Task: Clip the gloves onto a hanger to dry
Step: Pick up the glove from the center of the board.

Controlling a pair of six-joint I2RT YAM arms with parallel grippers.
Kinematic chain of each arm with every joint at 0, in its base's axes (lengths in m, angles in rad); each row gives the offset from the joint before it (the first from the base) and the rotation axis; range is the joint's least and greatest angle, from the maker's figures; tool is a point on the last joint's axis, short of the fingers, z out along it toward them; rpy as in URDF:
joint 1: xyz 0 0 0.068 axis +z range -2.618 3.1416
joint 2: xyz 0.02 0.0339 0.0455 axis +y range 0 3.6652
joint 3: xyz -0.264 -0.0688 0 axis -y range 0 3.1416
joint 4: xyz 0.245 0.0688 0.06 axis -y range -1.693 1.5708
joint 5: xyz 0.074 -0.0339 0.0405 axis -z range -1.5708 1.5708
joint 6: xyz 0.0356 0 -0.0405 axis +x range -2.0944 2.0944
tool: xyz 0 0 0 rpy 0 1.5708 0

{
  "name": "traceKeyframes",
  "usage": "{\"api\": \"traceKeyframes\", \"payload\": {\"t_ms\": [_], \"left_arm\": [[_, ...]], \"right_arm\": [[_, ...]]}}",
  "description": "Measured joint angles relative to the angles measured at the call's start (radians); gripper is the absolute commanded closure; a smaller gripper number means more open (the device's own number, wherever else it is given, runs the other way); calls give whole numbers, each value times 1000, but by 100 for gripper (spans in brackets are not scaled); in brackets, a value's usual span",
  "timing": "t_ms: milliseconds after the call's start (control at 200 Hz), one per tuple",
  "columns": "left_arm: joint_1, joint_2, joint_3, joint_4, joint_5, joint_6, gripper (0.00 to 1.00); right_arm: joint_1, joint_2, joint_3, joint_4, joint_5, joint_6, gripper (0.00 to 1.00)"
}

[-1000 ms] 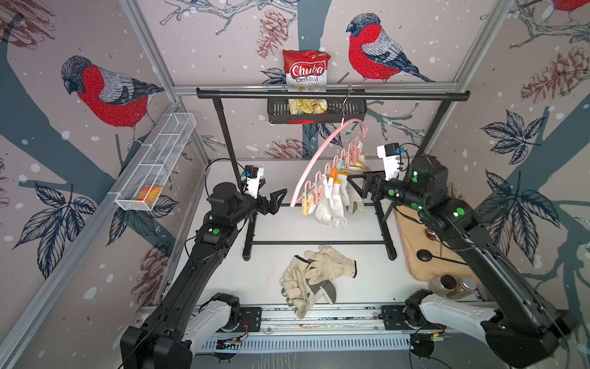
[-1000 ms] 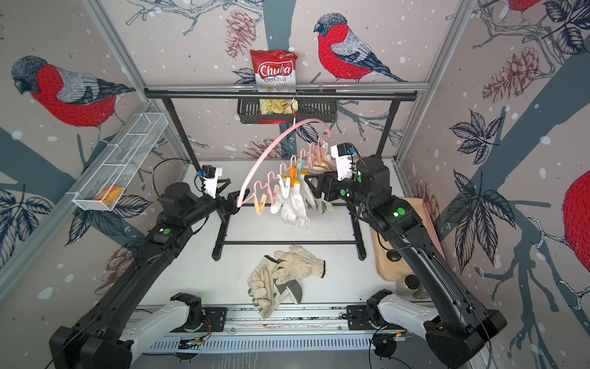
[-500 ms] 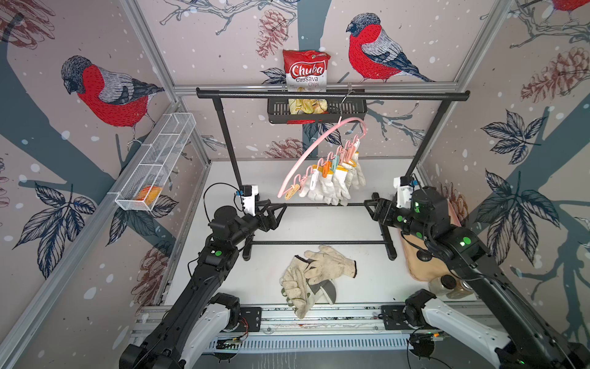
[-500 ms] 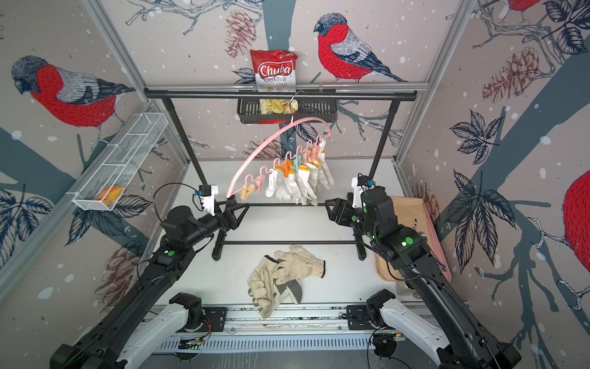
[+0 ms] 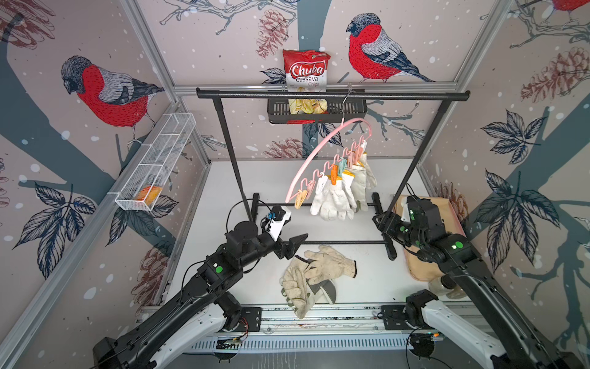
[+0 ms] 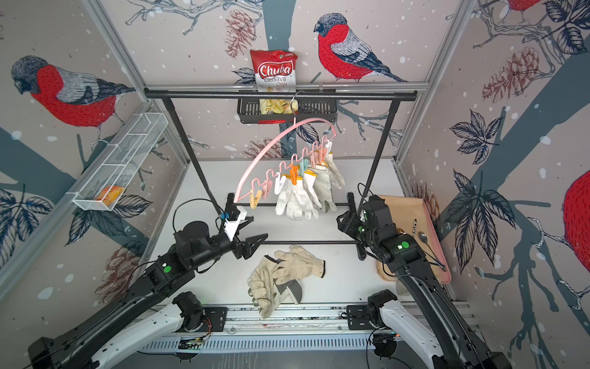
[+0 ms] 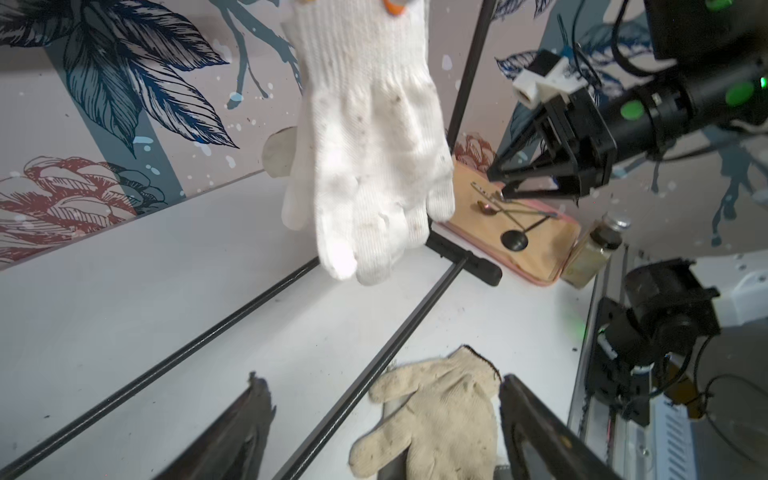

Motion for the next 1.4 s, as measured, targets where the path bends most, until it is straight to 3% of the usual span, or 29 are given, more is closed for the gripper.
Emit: {"api": "traceKeyframes", "payload": {"t_ms": [270,375,500,760,1006,1401], "left_arm": [[-459,139,34,-130,-481,217,17],[-567,215,36,-146,-641,283,17],[-653,336,70,-161,-747,339,20],[-724,677,275,-163,-739,422,40],[-732,889,343,-167,-659,473,40],[-732,1145,441,-188,-703,464,43]], "right_arm": [[-264,63,-2,30,-132,-23,29],[-335,78,-6,53,-183,-29,30],[-381,92,-6,77,-227,-49,30],[-460,108,11,87,-291,-78,30],[-537,111,58,107,-338,-97,30],[-602,97,10,177,-396,-43,31]]}}
